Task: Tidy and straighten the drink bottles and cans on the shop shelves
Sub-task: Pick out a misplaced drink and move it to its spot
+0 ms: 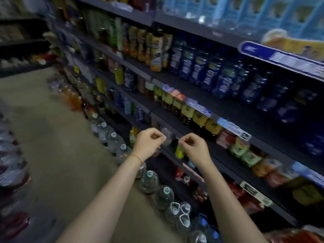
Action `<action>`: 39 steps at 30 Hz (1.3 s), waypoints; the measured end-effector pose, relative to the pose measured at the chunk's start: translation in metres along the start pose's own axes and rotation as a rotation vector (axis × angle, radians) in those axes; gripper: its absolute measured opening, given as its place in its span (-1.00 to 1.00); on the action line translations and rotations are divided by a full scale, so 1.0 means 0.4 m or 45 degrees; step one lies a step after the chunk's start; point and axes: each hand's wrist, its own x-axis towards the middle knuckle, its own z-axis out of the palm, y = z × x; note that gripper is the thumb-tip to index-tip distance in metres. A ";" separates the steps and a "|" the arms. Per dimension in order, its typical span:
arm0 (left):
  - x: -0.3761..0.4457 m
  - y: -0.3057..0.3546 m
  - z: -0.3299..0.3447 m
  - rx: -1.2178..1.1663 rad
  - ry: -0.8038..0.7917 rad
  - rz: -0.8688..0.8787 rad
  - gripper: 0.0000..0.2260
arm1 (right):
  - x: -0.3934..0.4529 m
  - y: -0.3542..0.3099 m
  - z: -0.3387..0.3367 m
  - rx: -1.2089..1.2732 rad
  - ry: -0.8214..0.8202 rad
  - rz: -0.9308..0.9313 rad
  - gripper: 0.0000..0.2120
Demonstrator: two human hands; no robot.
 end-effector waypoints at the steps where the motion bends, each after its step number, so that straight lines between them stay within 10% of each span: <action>1: 0.026 -0.024 -0.058 -0.003 0.002 -0.015 -0.85 | 0.028 -0.034 0.062 0.000 -0.022 -0.011 -0.84; 17: 0.639 -0.256 -0.516 -0.119 -0.026 -0.362 -0.80 | 0.626 -0.233 0.592 0.200 -0.035 0.141 -0.85; 25: 1.045 -0.345 -0.755 0.115 -0.173 -0.553 -0.78 | 1.060 -0.372 0.853 -0.027 -0.469 0.271 -0.85; 39: 1.601 -0.588 -0.957 -0.072 -0.367 -0.661 -0.83 | 1.577 -0.509 1.190 -0.219 0.014 0.559 -0.28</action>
